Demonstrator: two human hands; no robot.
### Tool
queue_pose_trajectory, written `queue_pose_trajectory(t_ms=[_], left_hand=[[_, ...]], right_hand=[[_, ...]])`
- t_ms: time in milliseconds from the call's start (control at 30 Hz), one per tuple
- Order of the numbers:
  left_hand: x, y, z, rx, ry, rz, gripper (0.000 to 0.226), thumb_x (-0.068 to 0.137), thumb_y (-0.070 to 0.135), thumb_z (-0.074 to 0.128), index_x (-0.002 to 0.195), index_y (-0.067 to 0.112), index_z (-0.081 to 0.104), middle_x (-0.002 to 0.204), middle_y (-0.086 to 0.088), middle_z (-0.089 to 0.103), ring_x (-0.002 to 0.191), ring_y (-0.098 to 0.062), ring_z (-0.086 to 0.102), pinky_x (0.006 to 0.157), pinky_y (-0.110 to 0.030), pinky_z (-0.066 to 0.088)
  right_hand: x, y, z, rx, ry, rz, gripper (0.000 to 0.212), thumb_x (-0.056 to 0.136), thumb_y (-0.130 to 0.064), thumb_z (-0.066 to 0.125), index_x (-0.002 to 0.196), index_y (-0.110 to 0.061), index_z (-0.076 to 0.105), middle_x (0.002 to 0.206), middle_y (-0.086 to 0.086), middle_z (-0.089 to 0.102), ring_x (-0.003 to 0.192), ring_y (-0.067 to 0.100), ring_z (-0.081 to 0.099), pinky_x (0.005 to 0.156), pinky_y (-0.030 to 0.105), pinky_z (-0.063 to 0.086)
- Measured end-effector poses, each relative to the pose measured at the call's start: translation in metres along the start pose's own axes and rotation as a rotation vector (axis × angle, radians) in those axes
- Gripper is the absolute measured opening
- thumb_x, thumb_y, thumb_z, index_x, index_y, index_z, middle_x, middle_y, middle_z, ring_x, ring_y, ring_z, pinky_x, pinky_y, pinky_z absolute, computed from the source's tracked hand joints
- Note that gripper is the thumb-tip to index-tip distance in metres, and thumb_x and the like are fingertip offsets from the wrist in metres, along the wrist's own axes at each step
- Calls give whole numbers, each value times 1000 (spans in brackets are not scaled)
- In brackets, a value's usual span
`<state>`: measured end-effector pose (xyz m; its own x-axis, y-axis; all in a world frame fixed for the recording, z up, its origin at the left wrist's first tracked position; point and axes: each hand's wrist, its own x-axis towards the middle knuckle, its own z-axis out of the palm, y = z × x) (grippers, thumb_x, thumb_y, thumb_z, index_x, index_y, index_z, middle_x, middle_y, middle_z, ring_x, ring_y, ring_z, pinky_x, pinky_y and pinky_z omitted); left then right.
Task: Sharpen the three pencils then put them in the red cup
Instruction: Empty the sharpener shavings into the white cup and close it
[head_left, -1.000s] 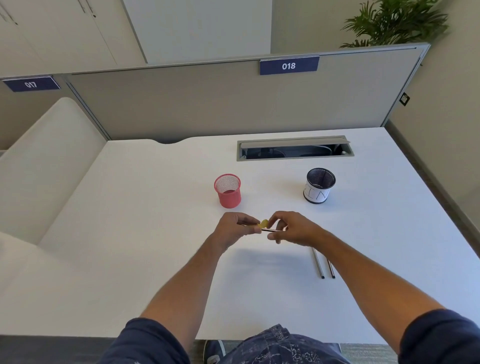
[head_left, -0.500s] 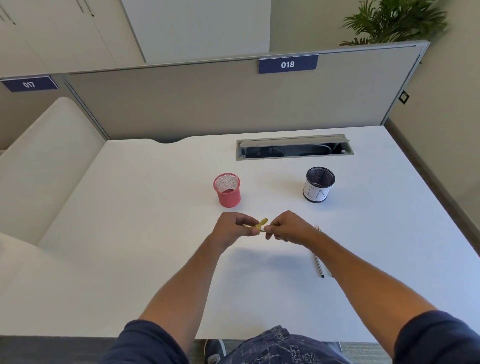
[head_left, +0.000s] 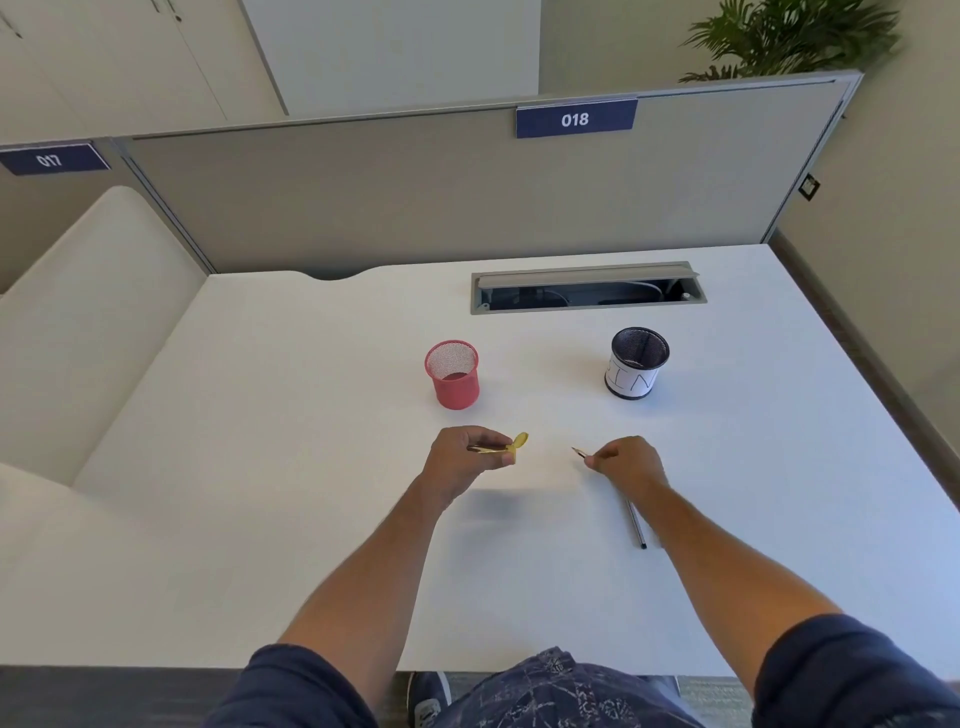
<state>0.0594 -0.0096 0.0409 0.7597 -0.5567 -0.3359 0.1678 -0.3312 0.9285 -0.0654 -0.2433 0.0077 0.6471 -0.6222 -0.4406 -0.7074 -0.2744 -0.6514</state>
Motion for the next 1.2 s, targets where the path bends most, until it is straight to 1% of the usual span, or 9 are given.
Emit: queue_pose_trajectory(t_ms=[100, 233, 400, 633, 700, 800, 933, 1033, 1200], left_hand=[[0, -1, 3, -5, -4, -1, 24, 75, 5, 88, 98, 5, 80, 91, -9, 78, 79, -12, 69, 75, -17, 52], [0, -2, 4, 2, -11, 9, 25, 75, 6, 89, 98, 7, 80, 95, -14, 79, 82, -14, 69, 81, -22, 53], [-1, -2, 5, 0, -14, 18, 25, 75, 4, 88, 99, 4, 80, 89, -7, 78, 79, -11, 70, 77, -15, 54], [0, -4, 5, -10, -19, 20, 25, 74, 7, 89, 98, 7, 80, 95, -14, 79, 82, -15, 70, 84, -25, 54], [0, -4, 6, -13, -18, 19, 24, 75, 6, 89, 98, 7, 80, 93, -13, 79, 81, -14, 70, 84, -25, 53], [1, -3, 8, -26, -15, 30, 24, 76, 8, 89, 98, 7, 80, 95, -14, 79, 80, -13, 69, 79, -22, 52], [-1, 3, 11, -36, 1, 49, 24, 79, 10, 86, 102, 5, 80, 91, -7, 78, 73, -2, 67, 65, -12, 48], [0, 8, 11, -55, 29, 51, 25, 80, 12, 86, 104, 7, 79, 91, -3, 78, 72, -1, 67, 63, -14, 48], [3, 9, 8, -146, 76, 35, 14, 81, 16, 85, 94, 13, 82, 80, 0, 76, 68, -12, 57, 64, -22, 48]], right_hand=[[-6, 6, 14, -92, 56, -2, 12, 84, -24, 78, 74, -19, 74, 76, 0, 71, 78, 20, 64, 57, 25, 41], [-15, 6, 28, -210, 112, -54, 10, 86, -23, 73, 81, -14, 73, 78, 3, 70, 80, 23, 58, 65, 29, 45], [-13, 2, 29, -391, 155, -81, 16, 91, -26, 67, 89, -11, 70, 90, 9, 72, 91, 30, 66, 68, 30, 47], [-11, 6, 27, -391, 161, -44, 17, 91, -28, 68, 87, -11, 68, 84, 4, 67, 89, 29, 66, 73, 34, 54], [-11, 7, 26, -321, 175, -58, 20, 88, -32, 71, 89, -12, 68, 88, 2, 66, 89, 25, 64, 72, 33, 51], [-16, -3, 31, -94, 193, -240, 23, 89, -39, 74, 104, -22, 70, 98, -5, 67, 86, 12, 61, 75, 25, 43], [-30, -41, 34, 269, -88, -389, 26, 99, -38, 62, 122, -28, 71, 101, -10, 73, 84, -5, 67, 74, 14, 48], [-33, -55, 35, 419, -128, -430, 25, 100, -30, 63, 118, -18, 75, 97, -3, 77, 85, 4, 72, 74, 23, 54], [-35, -56, 33, 467, -87, -471, 12, 90, -20, 76, 98, -13, 82, 80, -5, 76, 72, 0, 66, 66, 9, 46]])
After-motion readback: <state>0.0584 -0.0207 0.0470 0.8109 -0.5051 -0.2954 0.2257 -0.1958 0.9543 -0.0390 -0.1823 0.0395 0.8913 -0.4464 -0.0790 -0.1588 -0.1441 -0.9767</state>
